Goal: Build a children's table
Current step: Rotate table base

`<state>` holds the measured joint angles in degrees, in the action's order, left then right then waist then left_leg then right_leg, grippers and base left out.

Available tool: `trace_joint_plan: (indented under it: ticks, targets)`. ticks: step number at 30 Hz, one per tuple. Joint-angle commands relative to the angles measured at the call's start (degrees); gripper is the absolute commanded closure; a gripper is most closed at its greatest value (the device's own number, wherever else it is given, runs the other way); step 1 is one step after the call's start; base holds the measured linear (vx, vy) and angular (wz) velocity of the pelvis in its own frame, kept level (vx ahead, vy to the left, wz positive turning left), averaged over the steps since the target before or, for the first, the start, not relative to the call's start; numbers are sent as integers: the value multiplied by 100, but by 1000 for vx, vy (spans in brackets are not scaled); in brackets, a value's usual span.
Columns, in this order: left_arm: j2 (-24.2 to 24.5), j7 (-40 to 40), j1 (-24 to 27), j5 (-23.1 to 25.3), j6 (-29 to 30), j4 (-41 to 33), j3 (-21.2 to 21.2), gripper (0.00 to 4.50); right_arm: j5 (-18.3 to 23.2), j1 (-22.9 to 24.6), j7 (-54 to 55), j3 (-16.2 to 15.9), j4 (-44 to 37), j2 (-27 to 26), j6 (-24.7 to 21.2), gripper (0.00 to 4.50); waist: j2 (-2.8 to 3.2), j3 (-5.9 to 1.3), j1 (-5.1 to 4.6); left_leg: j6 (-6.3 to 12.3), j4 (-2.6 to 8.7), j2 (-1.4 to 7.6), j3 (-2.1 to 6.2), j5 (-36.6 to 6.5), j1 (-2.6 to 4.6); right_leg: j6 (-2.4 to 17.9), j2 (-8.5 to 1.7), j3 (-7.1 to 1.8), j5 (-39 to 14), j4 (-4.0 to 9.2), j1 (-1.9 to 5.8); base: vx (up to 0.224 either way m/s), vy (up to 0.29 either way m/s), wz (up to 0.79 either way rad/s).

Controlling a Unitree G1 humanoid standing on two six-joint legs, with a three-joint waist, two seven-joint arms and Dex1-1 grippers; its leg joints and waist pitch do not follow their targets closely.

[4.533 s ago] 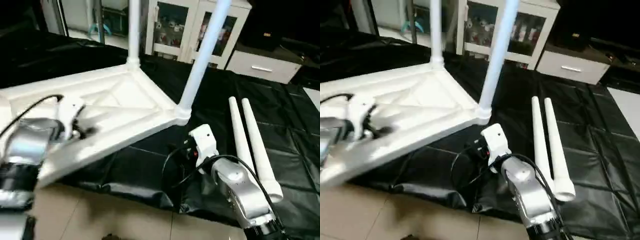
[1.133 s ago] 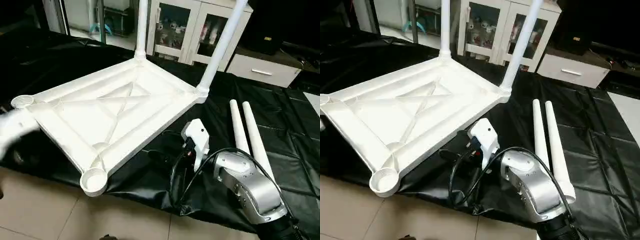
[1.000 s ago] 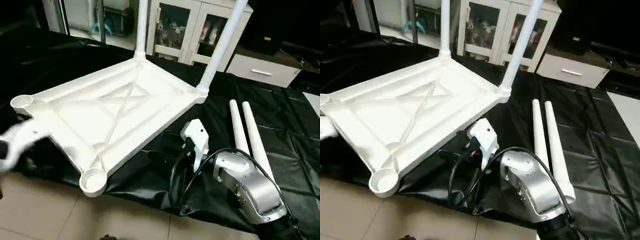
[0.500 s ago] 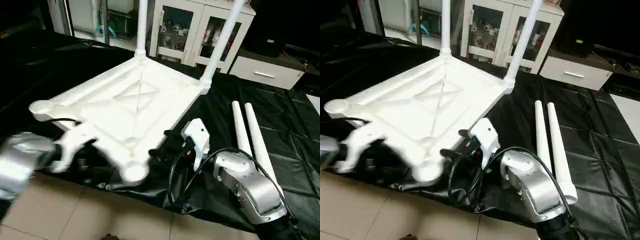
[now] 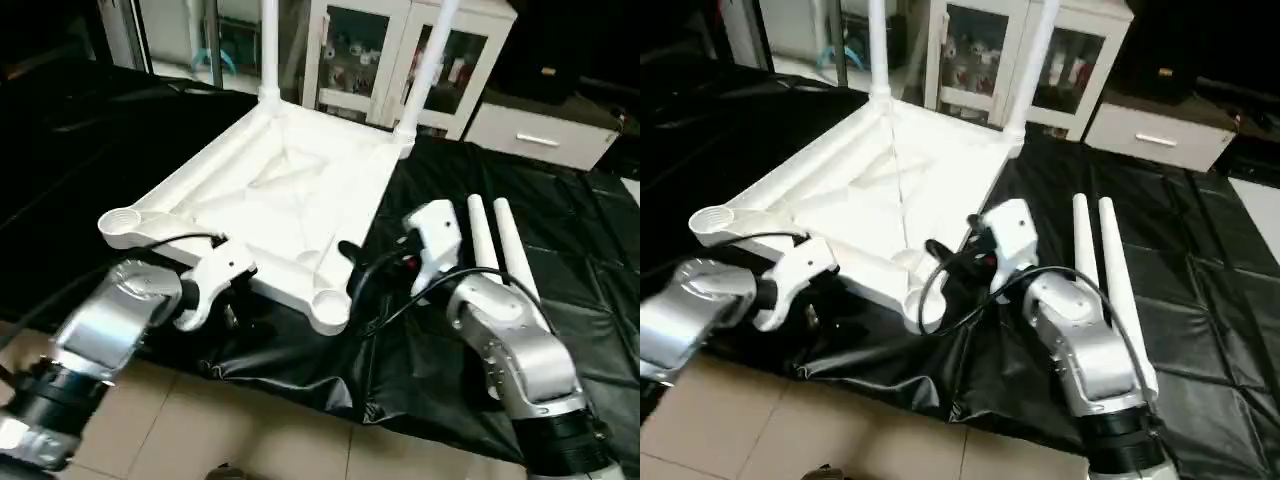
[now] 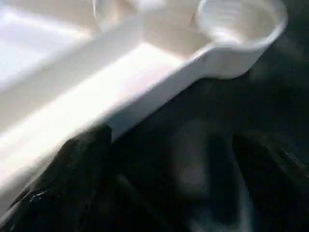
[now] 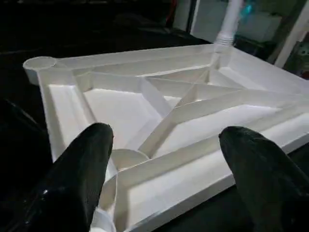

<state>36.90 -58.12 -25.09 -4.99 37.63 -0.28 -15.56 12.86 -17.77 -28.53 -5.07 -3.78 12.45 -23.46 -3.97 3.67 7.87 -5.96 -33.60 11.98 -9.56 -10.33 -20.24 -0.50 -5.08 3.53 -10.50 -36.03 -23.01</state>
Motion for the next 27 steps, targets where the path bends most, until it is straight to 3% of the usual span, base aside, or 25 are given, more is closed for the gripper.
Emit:
trace_joint_plan:
  ticks: [1,5,6,8,9,11,12,13,14,15,16,17,19,22,24,27]
  targets:
    - [-29,-159,-48,-356,14,-566,300,0,68,11,99,227,-8,35,23,62,213,-414,-53,-402,452,79,9,-1474,57,1106,-228,-234,-729,355,233,0,0,0]
    - [2,-268,-5,-609,117,-903,488,0,94,40,222,349,-52,11,-59,62,219,-394,-79,-400,449,61,-11,-1489,51,1126,-202,-230,-709,357,243,0,0,0]
    - [41,-317,53,-862,228,-1205,694,0,84,129,337,396,-120,11,-165,62,232,-396,-90,-393,445,53,-16,-1461,51,1101,-205,-237,-739,362,247,0,0,0]
    - [-168,-141,67,-1245,389,-1457,1103,0,48,296,517,446,-219,-24,-268,62,287,-400,-106,-406,442,54,-8,-1402,38,1123,-209,-237,-674,347,261,0,0,0]
    - [-254,-62,55,-1316,414,-1472,1194,0,45,326,552,459,-237,-38,-278,62,265,-390,-123,-399,434,54,-23,-1438,41,1153,-201,-237,-666,366,250,0,0,0]
    - [-416,134,116,-1359,408,-1472,1291,0,52,409,650,496,-313,-83,-349,62,282,-381,-157,-348,442,33,-10,-1585,28,1098,-193,-227,-936,399,264,0,0,0]
    - [-375,117,196,-1339,414,-1502,1242,0,46,439,678,495,-347,-86,-372,62,277,-379,-170,-327,448,32,-10,-1605,23,1050,-194,-230,-1048,416,269,0,0,0]
    - [14,-201,511,-1165,476,-1592,837,0,68,499,664,480,-421,-72,-425,62,268,-383,-176,-280,452,39,1,-1602,22,954,-209,-236,-1230,434,273,0,0,0]
    - [23,-213,519,-1165,480,-1592,826,0,69,500,662,480,-422,-71,-426,62,269,-368,-193,-263,468,33,9,-1593,-10,878,-207,-239,-1352,436,286,0,0,0]
    - [183,-502,703,-1225,629,-1559,541,0,91,524,601,454,-442,-34,-455,62,265,-354,-234,-244,485,22,10,-1642,-22,736,-191,-244,-1701,461,266,0,0,0]
    - [192,-582,731,-1223,626,-1490,400,0,90,526,567,436,-428,-12,-439,62,295,-369,-251,-253,471,29,3,-1669,16,713,-197,-262,-1843,482,229,0,0,0]
    - [173,-623,723,-1203,652,-1375,257,0,81,518,538,414,-412,18,-423,62,315,-384,-253,-263,460,37,-4,-1619,50,785,-184,-274,-1644,474,198,0,0,0]
    - [129,-642,657,-1094,657,-1114,37,0,69,498,514,386,-396,54,-413,62,318,-375,-258,-273,466,34,-4,-1597,32,863,-170,-267,-1433,459,211,0,0,0]
    - [78,-502,512,-775,420,-636,-188,0,68,473,487,352,-417,86,-444,62,317,-367,-260,-261,466,22,-8,-1696,46,852,-167,-265,-1543,488,207,0,0,0]
    - [-222,-67,208,-359,-91,178,-219,0,137,476,361,309,-484,128,-496,62,326,-368,-264,-268,463,20,-3,-1795,53,780,-170,-264,-1690,521,209,0,0,0]
    - [-543,354,-114,-165,-534,966,-137,0,231,576,97,194,-610,240,-579,62,318,-392,-235,-264,453,31,18,-1688,50,786,-192,-267,-1501,501,243,0,0,0]
